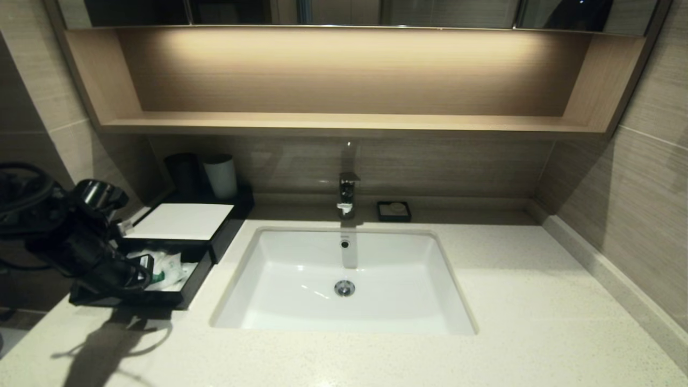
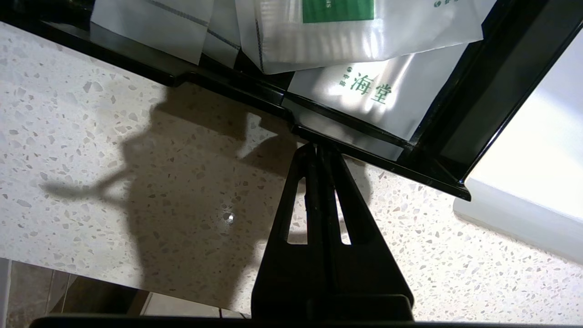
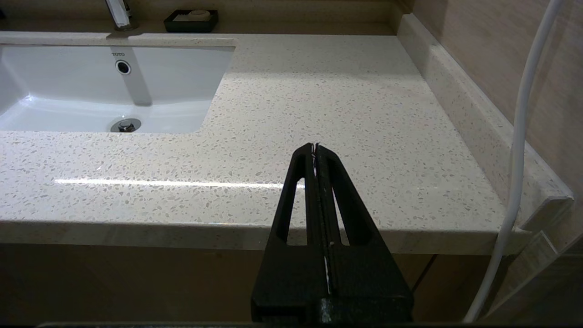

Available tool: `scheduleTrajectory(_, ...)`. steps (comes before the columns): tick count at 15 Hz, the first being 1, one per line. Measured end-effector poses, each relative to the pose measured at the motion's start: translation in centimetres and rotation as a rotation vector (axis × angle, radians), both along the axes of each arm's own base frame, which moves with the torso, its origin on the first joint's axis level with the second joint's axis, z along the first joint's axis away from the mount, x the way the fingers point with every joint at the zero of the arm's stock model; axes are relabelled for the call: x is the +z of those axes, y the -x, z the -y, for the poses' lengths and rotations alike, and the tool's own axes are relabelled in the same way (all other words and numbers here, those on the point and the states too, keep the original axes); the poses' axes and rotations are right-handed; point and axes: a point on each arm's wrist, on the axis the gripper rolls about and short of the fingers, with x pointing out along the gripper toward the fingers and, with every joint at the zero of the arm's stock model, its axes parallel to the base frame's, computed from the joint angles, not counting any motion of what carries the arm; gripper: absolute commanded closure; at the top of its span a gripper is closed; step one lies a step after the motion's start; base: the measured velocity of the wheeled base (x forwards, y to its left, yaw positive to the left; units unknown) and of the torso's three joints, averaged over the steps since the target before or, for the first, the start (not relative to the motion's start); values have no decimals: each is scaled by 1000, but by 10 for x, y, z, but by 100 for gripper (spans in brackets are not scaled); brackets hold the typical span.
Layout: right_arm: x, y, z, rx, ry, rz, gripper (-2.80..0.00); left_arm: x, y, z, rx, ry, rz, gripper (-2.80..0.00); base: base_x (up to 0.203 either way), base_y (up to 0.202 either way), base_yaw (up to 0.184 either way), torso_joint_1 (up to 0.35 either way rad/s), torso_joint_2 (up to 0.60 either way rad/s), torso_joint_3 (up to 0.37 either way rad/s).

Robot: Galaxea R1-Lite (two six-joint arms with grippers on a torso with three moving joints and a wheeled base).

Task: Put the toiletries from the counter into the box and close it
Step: Close the drawer

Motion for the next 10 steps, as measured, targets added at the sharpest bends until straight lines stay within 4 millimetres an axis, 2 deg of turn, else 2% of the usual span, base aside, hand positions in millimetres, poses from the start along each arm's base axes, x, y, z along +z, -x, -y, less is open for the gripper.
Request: scheduleTrajectory(10, 0, 0, 0, 0, 0, 0, 0, -3, -10, 1, -9, -8, 49, 0, 0, 0, 0, 0, 0, 0)
